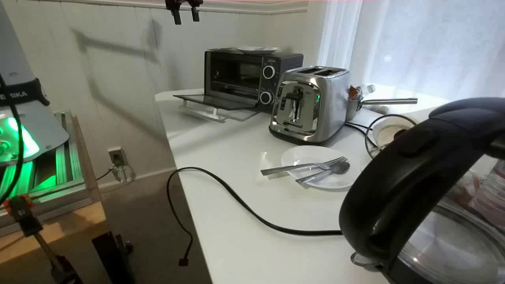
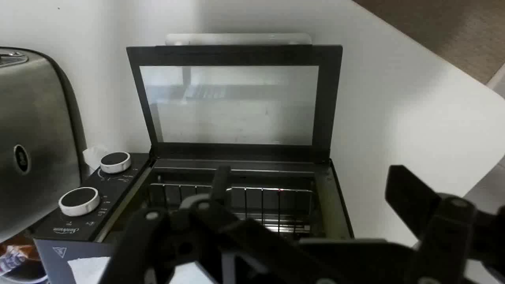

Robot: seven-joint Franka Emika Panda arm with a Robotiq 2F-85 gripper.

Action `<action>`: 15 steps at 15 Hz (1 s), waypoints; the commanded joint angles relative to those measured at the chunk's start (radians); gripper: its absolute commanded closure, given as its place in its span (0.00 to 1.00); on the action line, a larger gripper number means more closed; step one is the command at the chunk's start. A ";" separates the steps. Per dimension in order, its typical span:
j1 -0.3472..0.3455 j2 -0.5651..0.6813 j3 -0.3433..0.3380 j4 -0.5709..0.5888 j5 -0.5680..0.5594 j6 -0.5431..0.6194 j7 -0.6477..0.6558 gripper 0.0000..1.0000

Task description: Use the towel to wipe the plate

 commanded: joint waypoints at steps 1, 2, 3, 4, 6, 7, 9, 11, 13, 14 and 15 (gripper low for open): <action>0.016 0.001 -0.015 0.002 -0.004 -0.002 0.004 0.00; 0.012 0.019 -0.010 0.018 -0.020 -0.009 0.023 0.00; 0.012 0.037 -0.011 0.035 -0.015 -0.007 0.026 0.00; 0.006 0.074 -0.009 0.067 -0.018 0.009 0.051 0.00; 0.002 0.136 -0.013 0.128 -0.014 0.028 0.083 0.00; -0.001 0.172 -0.016 0.164 -0.015 0.039 0.105 0.00; -0.007 0.247 -0.028 0.237 -0.036 0.080 0.154 0.00; -0.011 0.317 -0.052 0.312 -0.049 0.101 0.184 0.00; -0.013 0.386 -0.083 0.383 -0.041 0.122 0.202 0.00; -0.013 0.422 -0.099 0.416 -0.040 0.133 0.215 0.00; -0.011 0.453 -0.115 0.445 -0.038 0.143 0.227 0.00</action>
